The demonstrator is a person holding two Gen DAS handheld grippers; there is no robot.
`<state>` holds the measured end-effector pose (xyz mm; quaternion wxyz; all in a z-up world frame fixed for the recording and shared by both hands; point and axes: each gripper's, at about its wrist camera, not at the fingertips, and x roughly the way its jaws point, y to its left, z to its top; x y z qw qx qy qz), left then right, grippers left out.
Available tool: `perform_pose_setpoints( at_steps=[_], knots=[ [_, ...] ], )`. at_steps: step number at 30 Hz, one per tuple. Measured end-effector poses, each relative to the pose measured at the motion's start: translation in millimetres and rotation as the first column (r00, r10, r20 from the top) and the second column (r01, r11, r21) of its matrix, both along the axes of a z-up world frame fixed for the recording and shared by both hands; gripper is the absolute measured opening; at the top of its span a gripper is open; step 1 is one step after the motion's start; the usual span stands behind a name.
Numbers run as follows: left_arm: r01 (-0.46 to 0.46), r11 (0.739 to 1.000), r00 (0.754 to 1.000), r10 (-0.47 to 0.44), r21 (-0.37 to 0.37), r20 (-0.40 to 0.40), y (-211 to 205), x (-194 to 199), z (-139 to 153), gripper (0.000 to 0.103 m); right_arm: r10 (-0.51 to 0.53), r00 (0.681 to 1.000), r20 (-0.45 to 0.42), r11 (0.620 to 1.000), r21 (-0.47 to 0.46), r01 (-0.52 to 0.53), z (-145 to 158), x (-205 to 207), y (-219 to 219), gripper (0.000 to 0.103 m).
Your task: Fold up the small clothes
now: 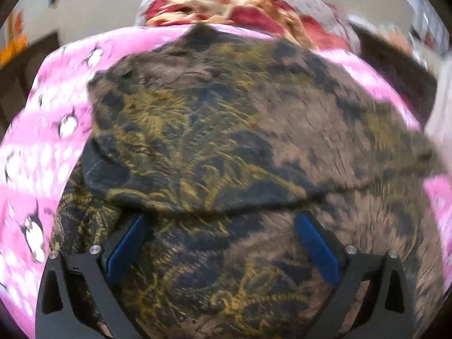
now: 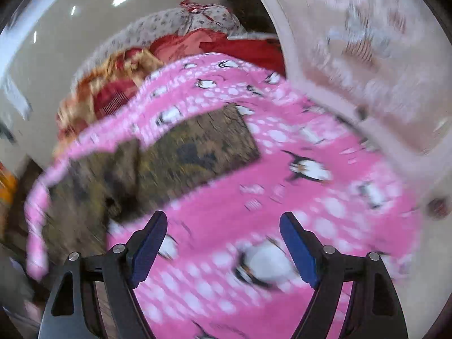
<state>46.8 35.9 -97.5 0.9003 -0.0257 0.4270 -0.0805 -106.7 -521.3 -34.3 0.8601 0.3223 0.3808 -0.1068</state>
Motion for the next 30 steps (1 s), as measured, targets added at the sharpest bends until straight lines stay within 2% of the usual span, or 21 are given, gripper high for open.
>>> perform_pose_setpoints(
  at_steps=[2,3,5,7,10,14,16,18,20,22,24,26,27,30],
  knots=[
    [-0.037,0.999,0.999,0.037,-0.036,-0.006,8,3,-2,0.103,-0.058,0.998,0.014,0.995,0.081,0.057,-10,14,-13,0.085],
    [-0.040,0.999,0.999,0.040,-0.023,-0.002,6,2,-2,0.103,-0.086,0.996,0.017,0.988,0.132,0.083,-18,22,-21,0.084],
    [-0.039,0.999,0.999,0.039,0.021,-0.003,0,3,-3,0.103,-0.140,0.990,0.014,0.969,0.209,0.134,-34,31,-34,0.069],
    [-0.040,0.999,0.999,0.040,0.033,-0.006,-4,3,-4,0.103,-0.182,0.982,0.040,0.948,0.272,0.165,-46,35,-42,0.068],
    [-0.041,0.999,0.999,0.041,0.019,-0.004,-2,3,-5,0.103,-0.198,0.975,0.106,0.923,0.355,0.148,-52,39,-53,0.069],
    [-0.045,0.999,0.999,0.045,0.021,-0.004,-1,3,-5,0.103,-0.172,0.971,0.167,0.921,0.377,0.099,-53,50,-55,0.068],
    [-0.045,0.999,0.999,0.045,0.019,-0.004,-3,4,-5,0.103,-0.147,0.969,0.199,0.932,0.357,0.068,-53,58,-52,0.066],
    [-0.045,0.999,0.999,0.045,0.019,-0.004,-3,5,-5,0.103,-0.140,0.969,0.203,0.945,0.320,0.069,-54,60,-50,0.053],
    [-0.045,0.999,0.999,0.046,0.021,-0.005,-3,5,-5,0.103,-0.137,0.974,0.182,0.958,0.274,0.083,-56,62,-49,0.025],
    [-0.046,0.999,0.999,0.046,0.020,-0.005,-3,5,-5,0.103,-0.131,0.984,0.125,0.971,0.217,0.101,-53,64,-50,0.008],
    [-0.045,0.999,0.999,0.046,0.019,-0.004,-3,5,-5,0.103,-0.088,0.991,0.096,0.988,0.136,0.075,-33,68,-46,0.008],
    [-0.046,0.999,0.999,0.046,0.019,-0.004,-3,4,-5,0.103,-0.030,0.993,0.116,0.999,0.014,0.029,3,69,-40,0.007],
    [-0.045,0.999,0.999,0.045,0.018,-0.003,-3,5,-5,0.103,-0.007,0.991,0.136,0.998,-0.066,0.016,31,68,-36,0.007],
    [-0.045,0.999,0.999,0.045,0.014,-0.003,-4,5,-5,0.103,0.008,0.983,0.182,0.981,-0.191,0.027,93,62,-40,0.007]
  ],
)
